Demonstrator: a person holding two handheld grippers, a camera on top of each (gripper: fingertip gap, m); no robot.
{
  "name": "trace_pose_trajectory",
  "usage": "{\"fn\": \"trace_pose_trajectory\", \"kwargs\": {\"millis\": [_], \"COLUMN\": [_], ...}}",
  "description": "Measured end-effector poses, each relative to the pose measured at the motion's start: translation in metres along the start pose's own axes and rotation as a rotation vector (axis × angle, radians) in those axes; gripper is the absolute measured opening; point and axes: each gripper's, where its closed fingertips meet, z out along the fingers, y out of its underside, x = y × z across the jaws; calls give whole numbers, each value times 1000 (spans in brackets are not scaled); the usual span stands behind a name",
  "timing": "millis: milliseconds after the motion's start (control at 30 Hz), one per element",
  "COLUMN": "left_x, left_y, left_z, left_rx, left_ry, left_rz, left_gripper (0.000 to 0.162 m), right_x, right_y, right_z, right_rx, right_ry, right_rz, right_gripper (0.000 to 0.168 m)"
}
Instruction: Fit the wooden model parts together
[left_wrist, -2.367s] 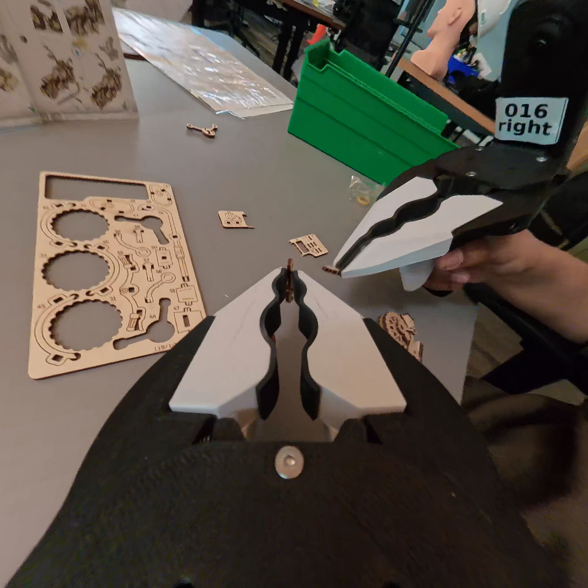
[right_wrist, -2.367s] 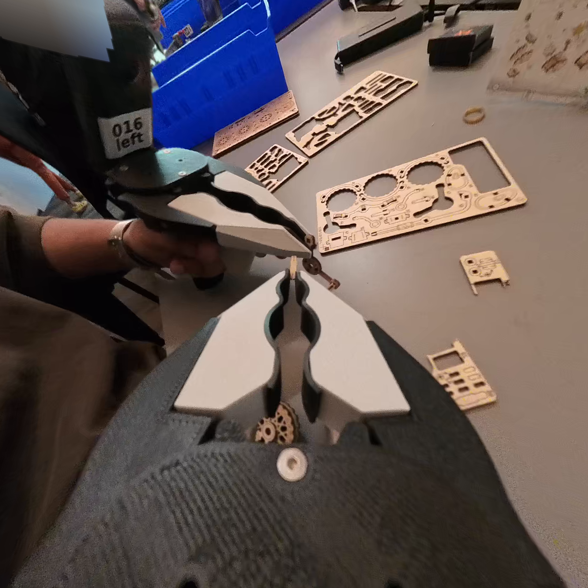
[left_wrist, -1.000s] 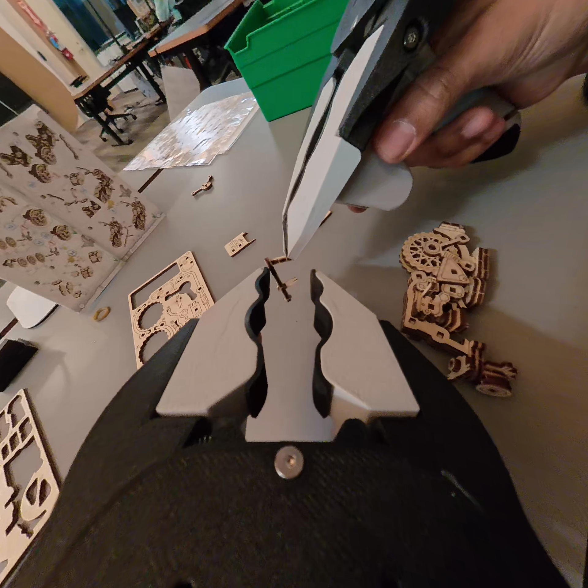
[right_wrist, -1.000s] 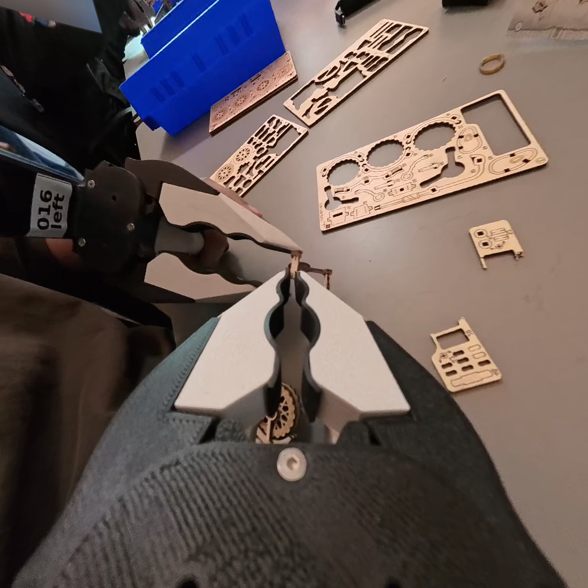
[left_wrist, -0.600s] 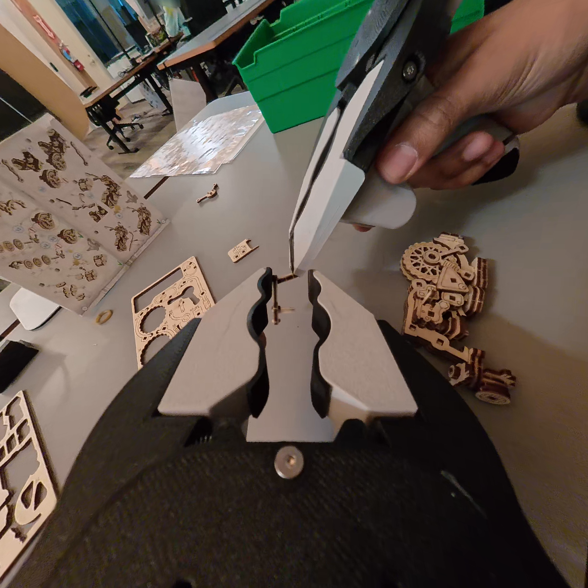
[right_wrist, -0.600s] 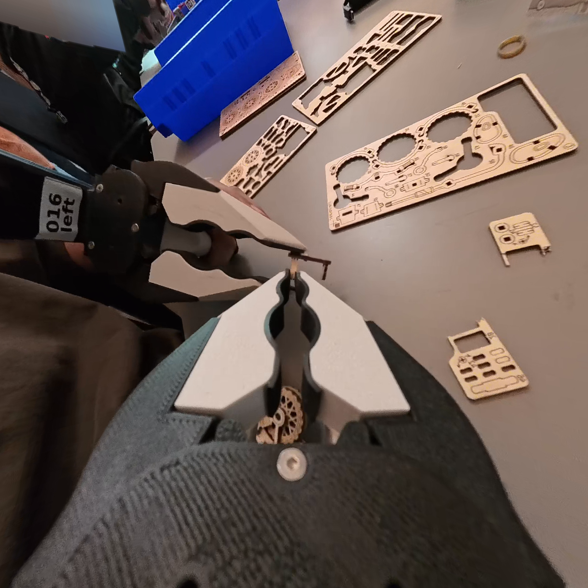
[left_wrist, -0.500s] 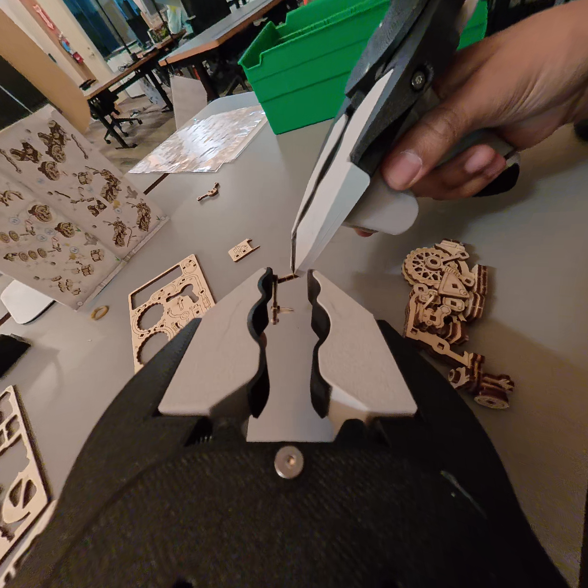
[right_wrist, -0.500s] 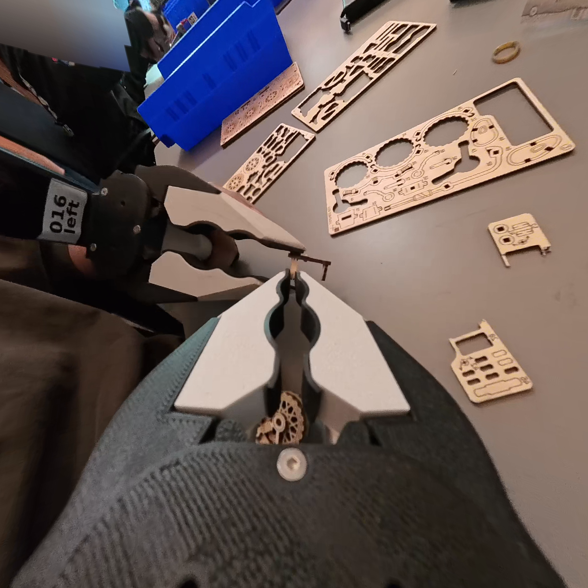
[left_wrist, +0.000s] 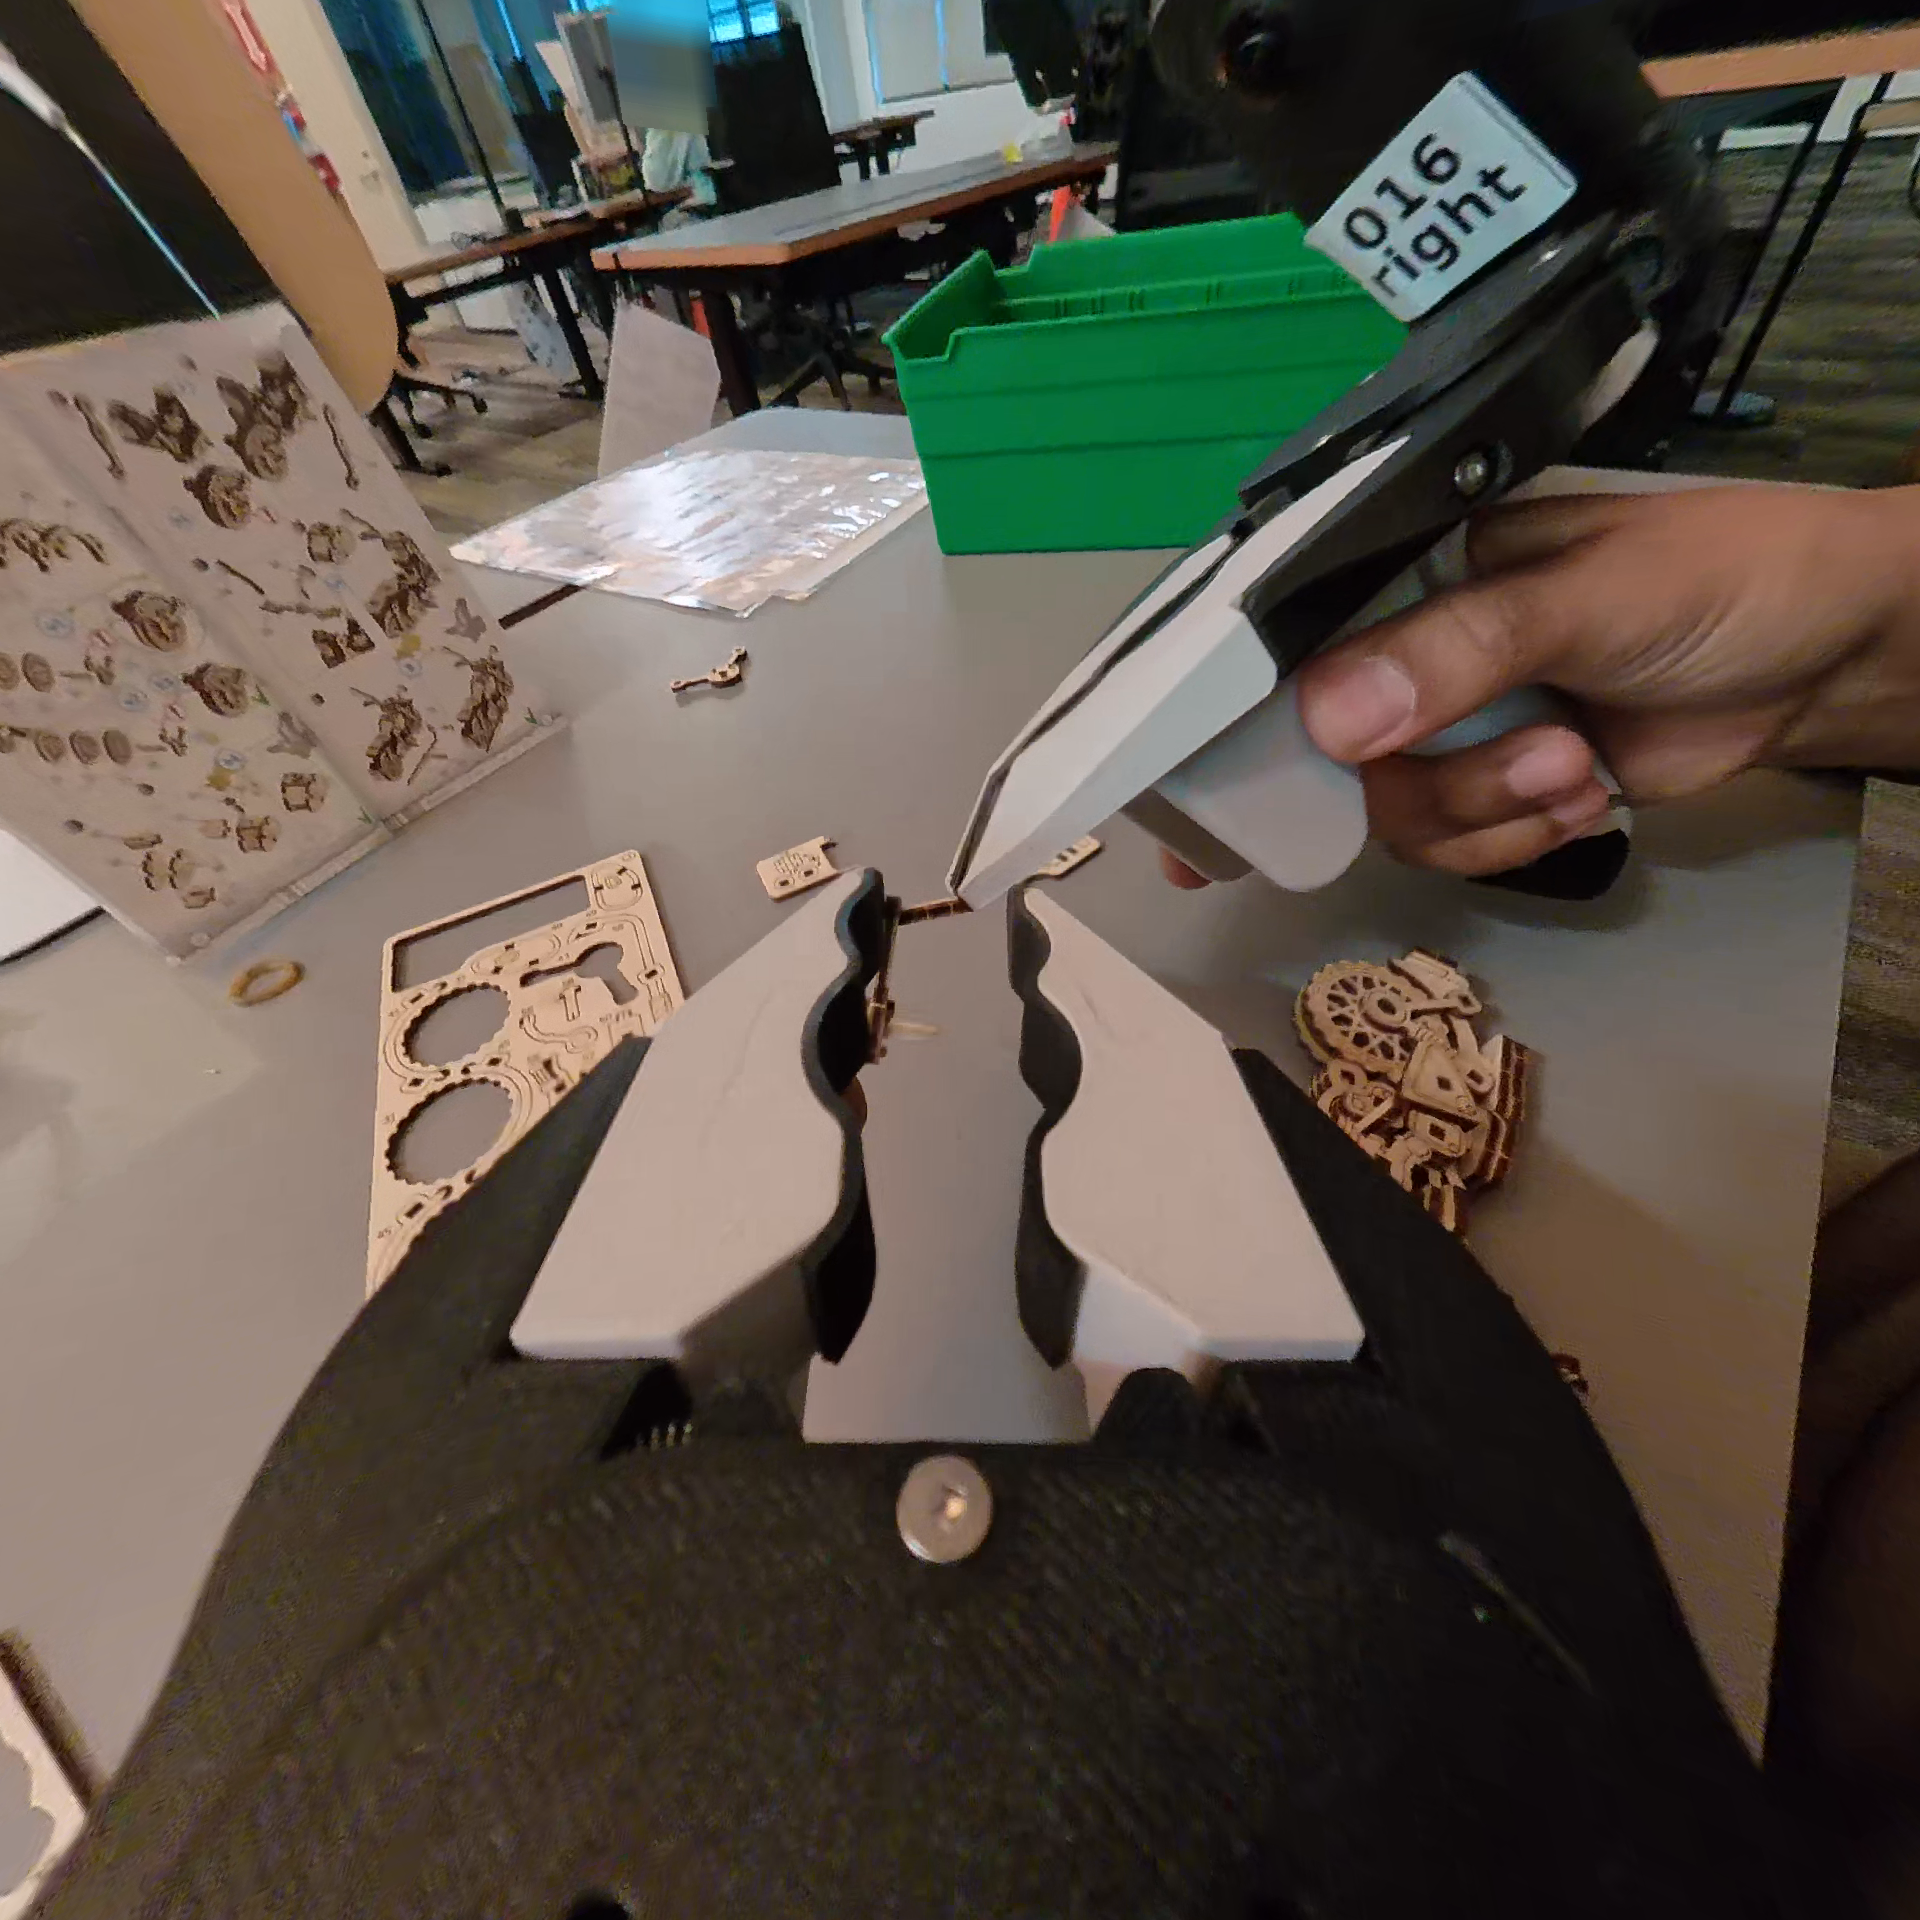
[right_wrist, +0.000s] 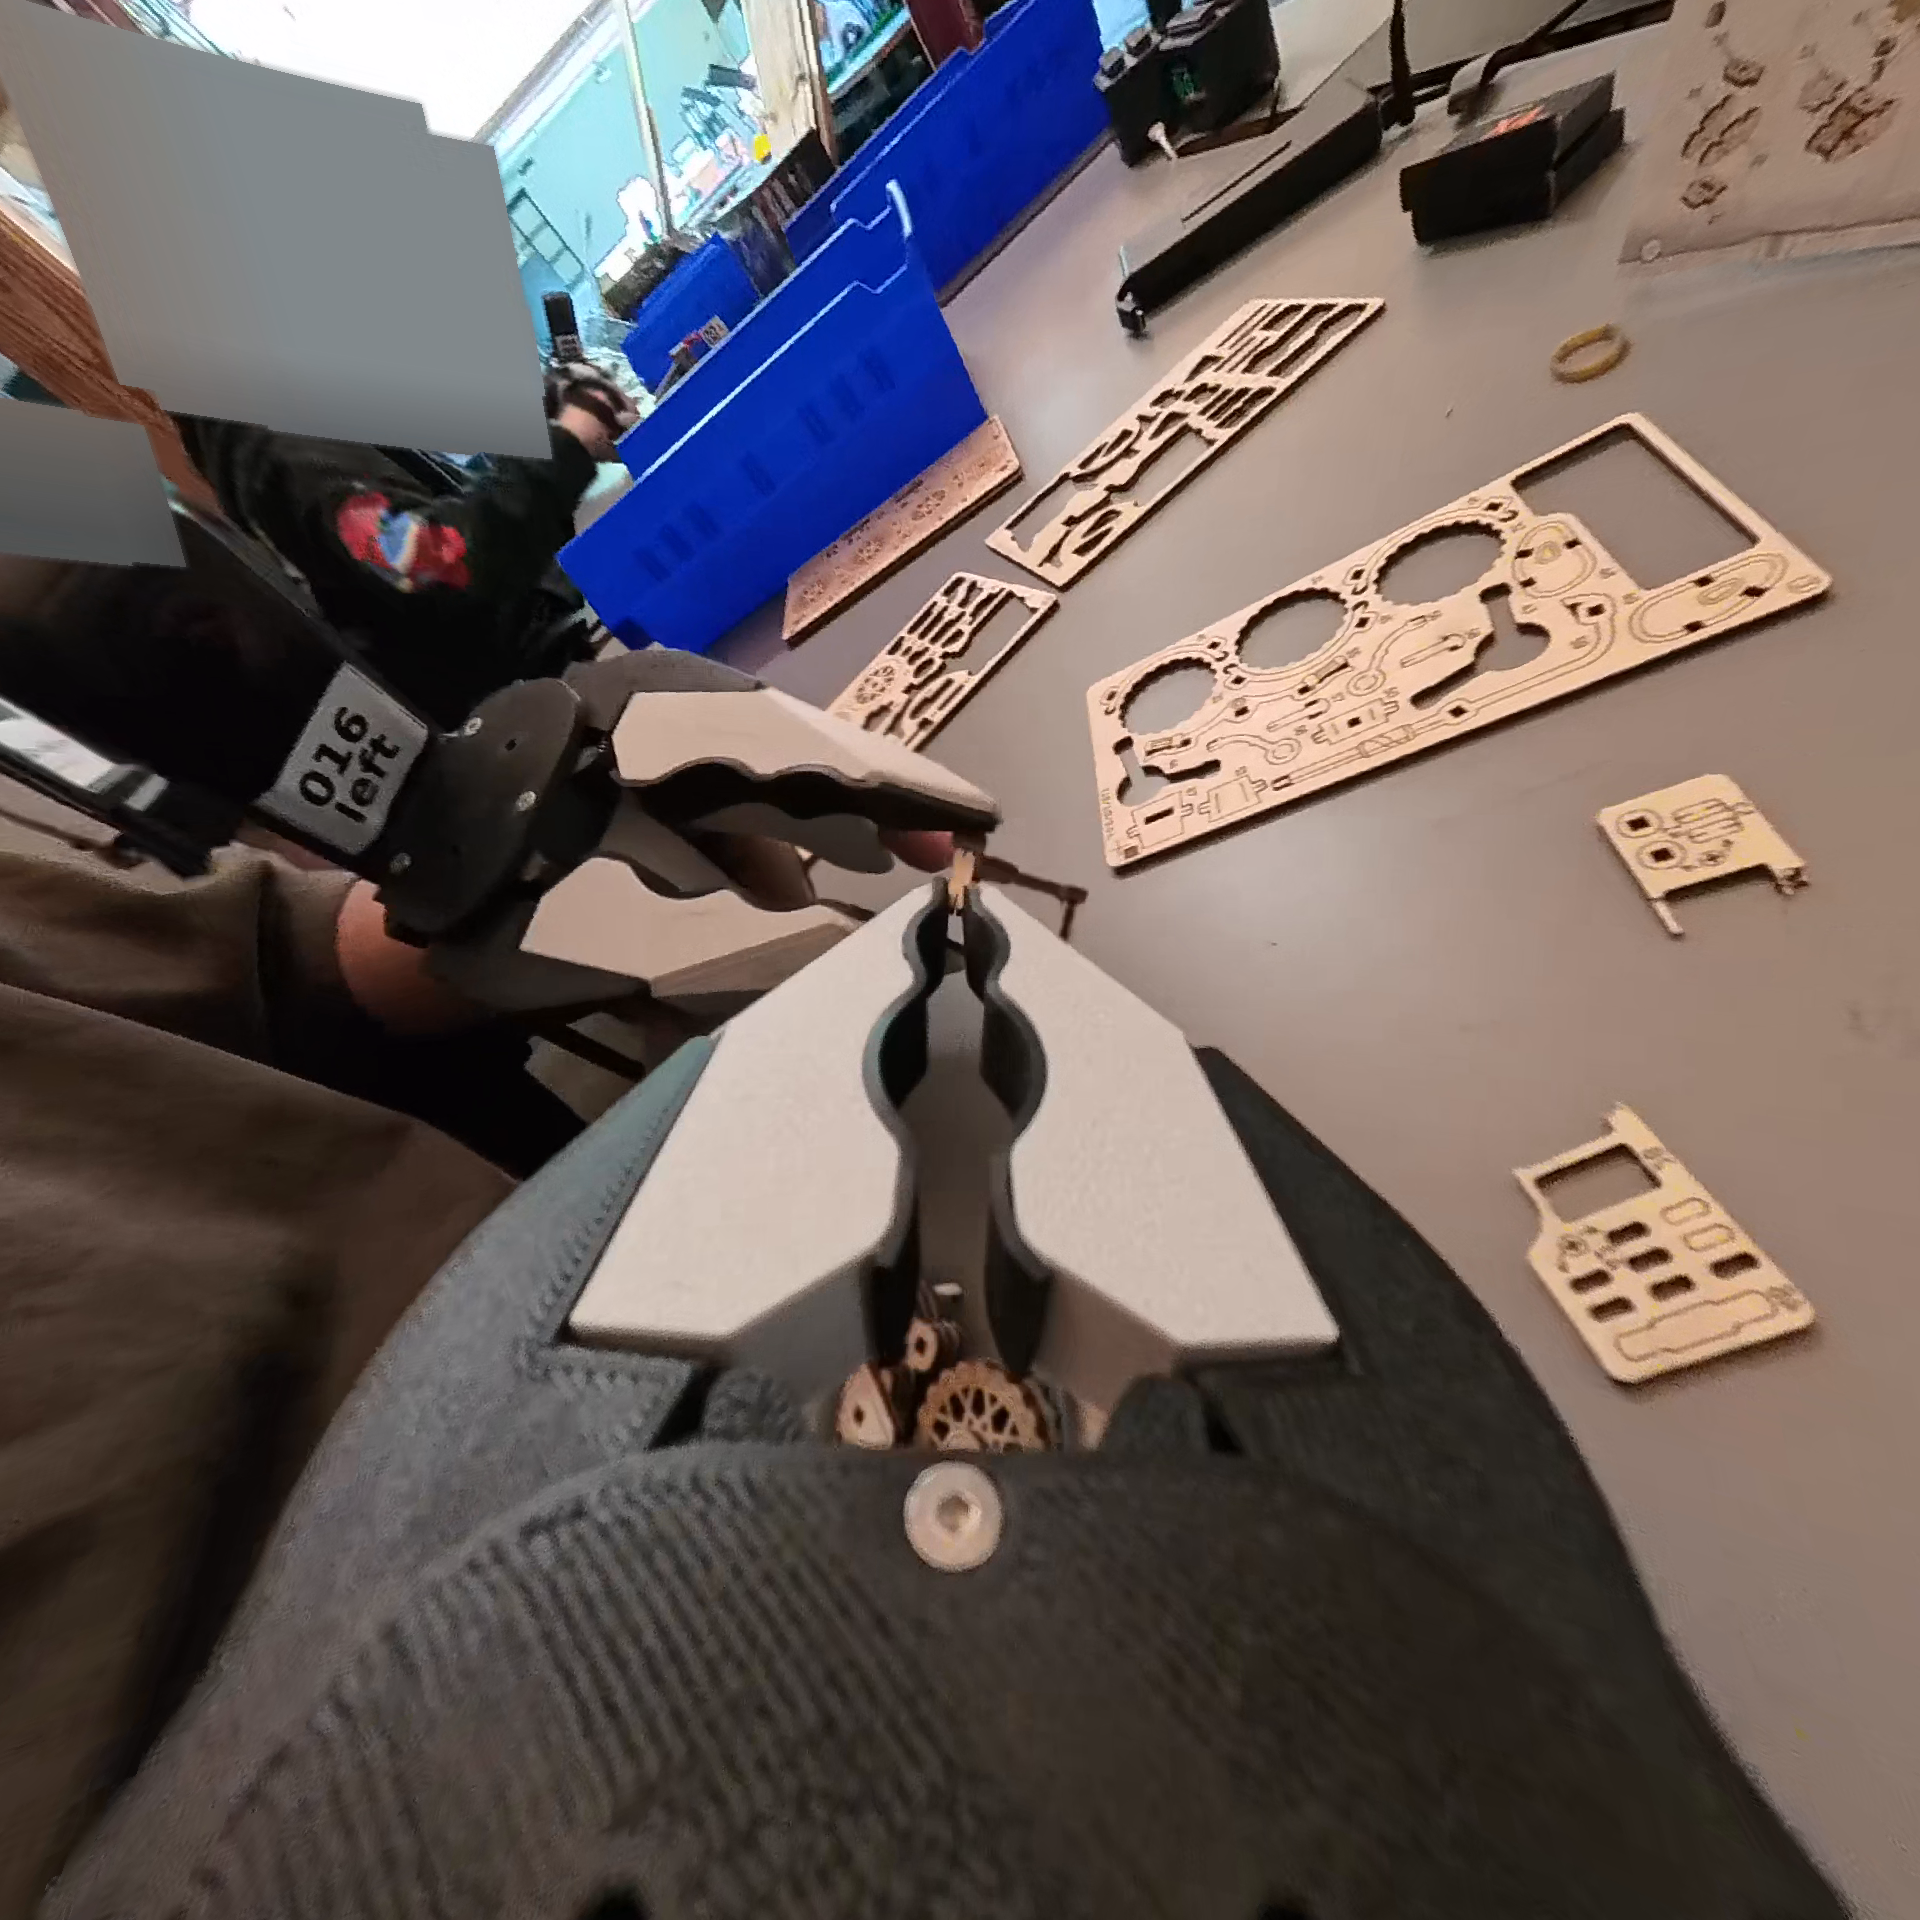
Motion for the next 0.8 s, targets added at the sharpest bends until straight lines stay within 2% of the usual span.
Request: {"fn": "trace_pose_trajectory", "kwargs": {"millis": [33, 267, 367, 500, 600, 700, 800], "left_x": [1, 6, 14, 6, 3, -16, -30], "left_y": [-1, -5, -8, -12, -15, -11, 6], "left_z": [0, -4, -6, -9, -15, -17, -16], "left_rx": [9, 44, 58, 75, 92, 64, -38], "left_ry": [-1, 69, 132, 59, 84, 55, 43], "left_rz": [14, -5, -37, 89, 83, 66, 60], "left_gripper": [20, 20, 10, 23, 32, 33, 34], "right_x": [-1, -5, -7, 0, 5, 14, 27], "right_y": [0, 2, 2, 2, 0, -6, -5], "right_z": [-1, -2, 0, -2, -6, -13, -18], "right_rx": [0, -13, -6, -16, -13, 3, -17], "right_ry": [-16, -102, -117, -81, -68, -41, 15], "right_rz": [13, 62, 85, 60, 60, 48, 19], "right_gripper": [1, 1, 1, 1, 2, 1, 1]}}
